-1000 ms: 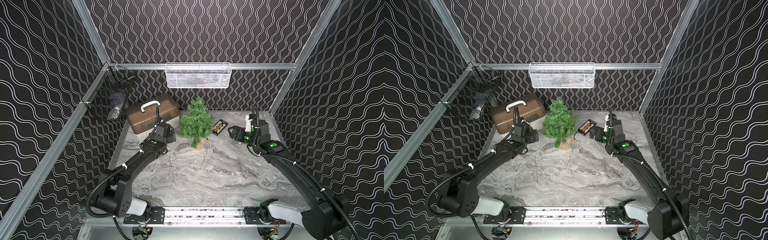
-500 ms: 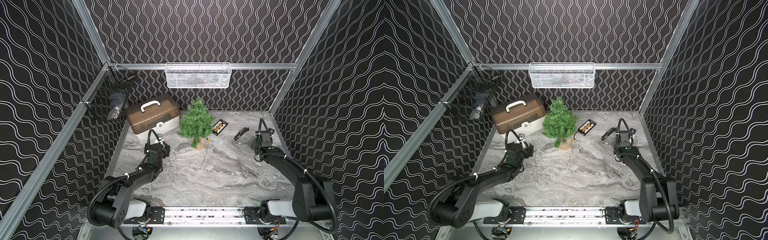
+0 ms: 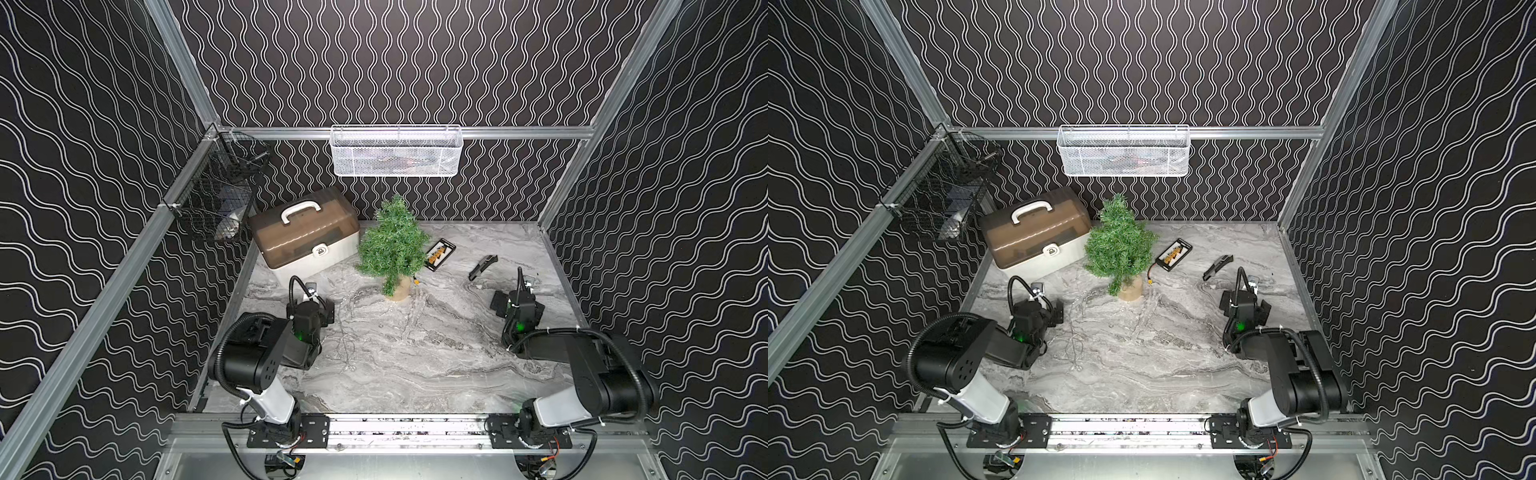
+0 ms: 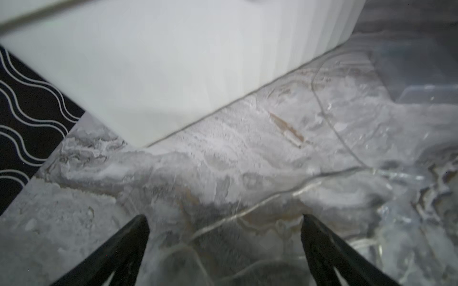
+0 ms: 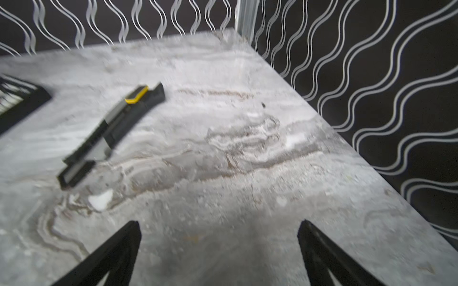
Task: Remove string lights from the small christmas tree
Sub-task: Reset both arms
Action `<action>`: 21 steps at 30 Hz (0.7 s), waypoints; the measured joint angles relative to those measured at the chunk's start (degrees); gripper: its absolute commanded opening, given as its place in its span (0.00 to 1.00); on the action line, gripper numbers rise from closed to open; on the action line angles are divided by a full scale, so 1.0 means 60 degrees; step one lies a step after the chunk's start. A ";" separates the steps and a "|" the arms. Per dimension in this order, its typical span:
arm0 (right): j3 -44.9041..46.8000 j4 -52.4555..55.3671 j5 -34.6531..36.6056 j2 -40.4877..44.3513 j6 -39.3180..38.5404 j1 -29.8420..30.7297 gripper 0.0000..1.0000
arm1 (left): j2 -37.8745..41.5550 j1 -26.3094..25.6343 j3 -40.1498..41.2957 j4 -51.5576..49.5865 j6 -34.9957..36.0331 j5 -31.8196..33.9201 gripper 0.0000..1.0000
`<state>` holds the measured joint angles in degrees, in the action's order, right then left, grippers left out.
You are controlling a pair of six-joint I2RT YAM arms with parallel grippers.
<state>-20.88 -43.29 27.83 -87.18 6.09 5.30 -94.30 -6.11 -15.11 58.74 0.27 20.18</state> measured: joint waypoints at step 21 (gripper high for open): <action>0.0066 -0.2630 -0.1446 -0.1490 -0.0372 -0.0324 1.00 | -0.0062 0.0222 -0.0863 0.0047 -0.0095 -0.0889 0.99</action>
<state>-20.49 -59.07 19.16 -96.12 3.86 3.36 -94.67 -4.78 -20.29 59.02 -0.30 14.85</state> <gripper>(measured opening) 0.997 0.991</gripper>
